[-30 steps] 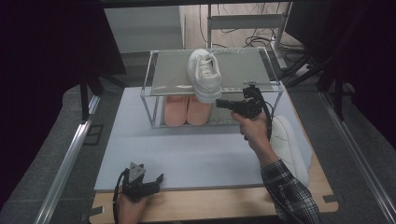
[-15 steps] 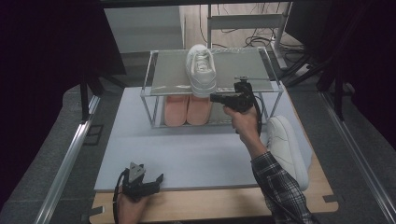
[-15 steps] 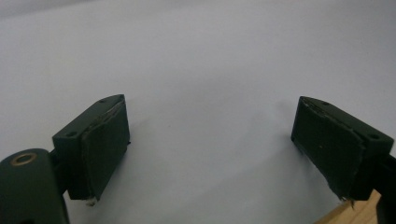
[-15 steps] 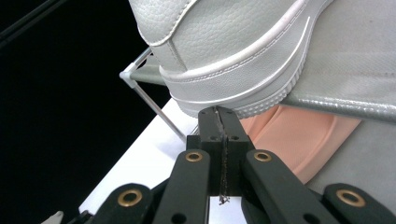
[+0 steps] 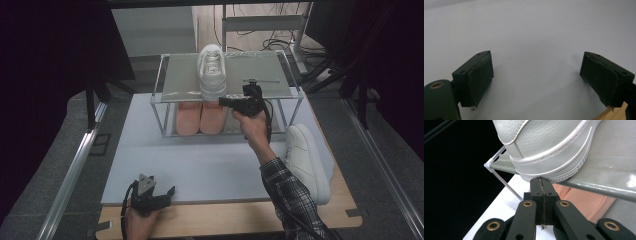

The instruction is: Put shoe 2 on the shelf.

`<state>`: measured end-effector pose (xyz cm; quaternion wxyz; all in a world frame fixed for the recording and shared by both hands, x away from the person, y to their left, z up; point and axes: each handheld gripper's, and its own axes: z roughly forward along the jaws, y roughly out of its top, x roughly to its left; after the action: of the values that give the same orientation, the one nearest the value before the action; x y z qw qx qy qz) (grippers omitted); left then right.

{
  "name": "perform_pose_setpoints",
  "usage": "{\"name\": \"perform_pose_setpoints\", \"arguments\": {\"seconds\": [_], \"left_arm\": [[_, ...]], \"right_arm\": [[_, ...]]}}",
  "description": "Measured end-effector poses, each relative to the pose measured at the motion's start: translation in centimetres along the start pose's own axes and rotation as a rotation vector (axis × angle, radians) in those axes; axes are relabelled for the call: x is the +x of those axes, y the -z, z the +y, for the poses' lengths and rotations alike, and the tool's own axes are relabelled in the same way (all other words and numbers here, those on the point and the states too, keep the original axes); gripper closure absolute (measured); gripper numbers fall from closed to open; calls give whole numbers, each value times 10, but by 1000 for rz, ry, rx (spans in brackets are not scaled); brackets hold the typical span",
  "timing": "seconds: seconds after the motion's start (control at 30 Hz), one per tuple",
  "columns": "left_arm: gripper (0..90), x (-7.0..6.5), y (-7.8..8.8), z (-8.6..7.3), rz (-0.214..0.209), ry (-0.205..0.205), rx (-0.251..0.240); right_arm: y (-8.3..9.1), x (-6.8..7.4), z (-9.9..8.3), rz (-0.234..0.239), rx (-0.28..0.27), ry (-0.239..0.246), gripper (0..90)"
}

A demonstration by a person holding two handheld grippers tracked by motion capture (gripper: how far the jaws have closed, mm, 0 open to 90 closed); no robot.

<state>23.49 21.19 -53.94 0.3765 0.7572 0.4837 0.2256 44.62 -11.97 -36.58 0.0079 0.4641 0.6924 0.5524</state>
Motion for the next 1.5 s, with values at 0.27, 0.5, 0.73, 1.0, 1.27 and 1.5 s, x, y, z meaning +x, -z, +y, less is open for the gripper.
{"name": "perform_pose_setpoints", "arguments": {"seconds": [0.27, 0.5, 0.73, 1.0, 1.27, 1.5], "left_arm": [[112, 0, 0, 0, 0, 0, -2], [112, 0, 0, 0, 0, -1, -1], [112, 0, 0, 0, 1, -1, -2], [112, 0, 0, 0, 1, -1, -2], [112, 0, 0, 0, 1, -2, 0], [112, 0, 0, 0, 1, -2, 0]], "right_arm": [[-5, 4, 0, 1, 7, 7, 894], [-2, 5, -3, -10, 29, 14, 893], [10, 6, -6, -14, 36, 41, 887], [22, 8, -12, -8, 49, 60, 863], [38, 6, -21, -23, 64, 94, 834], [51, 0, -28, -35, 73, 101, 804]]}}
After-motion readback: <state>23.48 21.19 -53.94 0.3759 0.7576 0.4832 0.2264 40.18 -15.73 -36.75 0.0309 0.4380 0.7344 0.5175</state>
